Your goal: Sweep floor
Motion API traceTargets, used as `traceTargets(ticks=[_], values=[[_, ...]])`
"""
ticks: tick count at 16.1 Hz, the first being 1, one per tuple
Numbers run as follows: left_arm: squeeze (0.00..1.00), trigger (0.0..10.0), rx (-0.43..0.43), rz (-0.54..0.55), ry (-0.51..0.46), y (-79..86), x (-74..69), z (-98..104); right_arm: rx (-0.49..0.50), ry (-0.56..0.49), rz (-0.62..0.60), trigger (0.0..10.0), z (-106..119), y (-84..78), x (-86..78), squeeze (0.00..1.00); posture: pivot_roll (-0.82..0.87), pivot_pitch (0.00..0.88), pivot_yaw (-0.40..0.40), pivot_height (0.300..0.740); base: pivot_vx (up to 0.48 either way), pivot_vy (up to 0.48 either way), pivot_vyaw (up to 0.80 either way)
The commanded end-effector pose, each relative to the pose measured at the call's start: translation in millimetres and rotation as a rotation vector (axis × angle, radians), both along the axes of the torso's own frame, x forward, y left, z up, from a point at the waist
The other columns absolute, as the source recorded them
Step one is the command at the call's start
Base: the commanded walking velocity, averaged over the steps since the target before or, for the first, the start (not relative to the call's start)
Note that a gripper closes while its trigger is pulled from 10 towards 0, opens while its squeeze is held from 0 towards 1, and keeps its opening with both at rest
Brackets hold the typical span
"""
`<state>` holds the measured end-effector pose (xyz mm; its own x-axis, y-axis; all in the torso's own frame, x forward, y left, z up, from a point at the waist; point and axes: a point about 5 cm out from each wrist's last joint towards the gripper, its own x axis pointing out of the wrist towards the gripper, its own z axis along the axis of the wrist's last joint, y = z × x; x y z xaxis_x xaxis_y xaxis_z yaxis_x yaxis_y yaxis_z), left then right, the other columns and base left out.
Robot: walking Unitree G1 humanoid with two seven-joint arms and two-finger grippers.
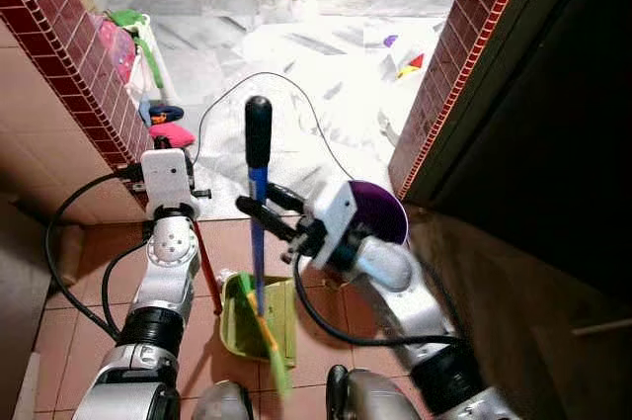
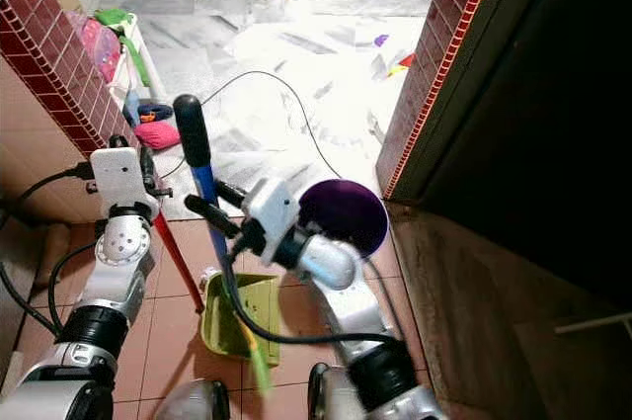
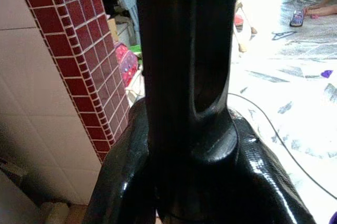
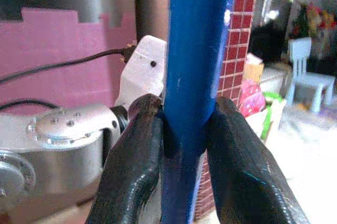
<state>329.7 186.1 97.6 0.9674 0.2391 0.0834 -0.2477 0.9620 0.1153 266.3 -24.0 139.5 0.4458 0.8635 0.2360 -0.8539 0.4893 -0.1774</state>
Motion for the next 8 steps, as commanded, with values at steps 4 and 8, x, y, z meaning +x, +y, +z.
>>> traceTargets(ticks=[4, 8], values=[[0.00, 10.0, 0.049, -0.033, 0.048, -4.7, -3.9, -9.8, -0.131, -0.198, -0.083, 10.0, 7.3, -28.7, 15.0, 0.00, -0.11, 0.082, 0.004, 0.740, 0.000, 0.000, 0.00], [0.00, 10.0, 0.061, -0.036, 0.100, -5.6, -7.2, -20.6, -0.179, -0.167, -0.147, 10.0, -12.9, -38.9, 25.4, 0.00, -0.09, 0.110, 0.013, 0.740, 0.000, 0.000, 0.00]])
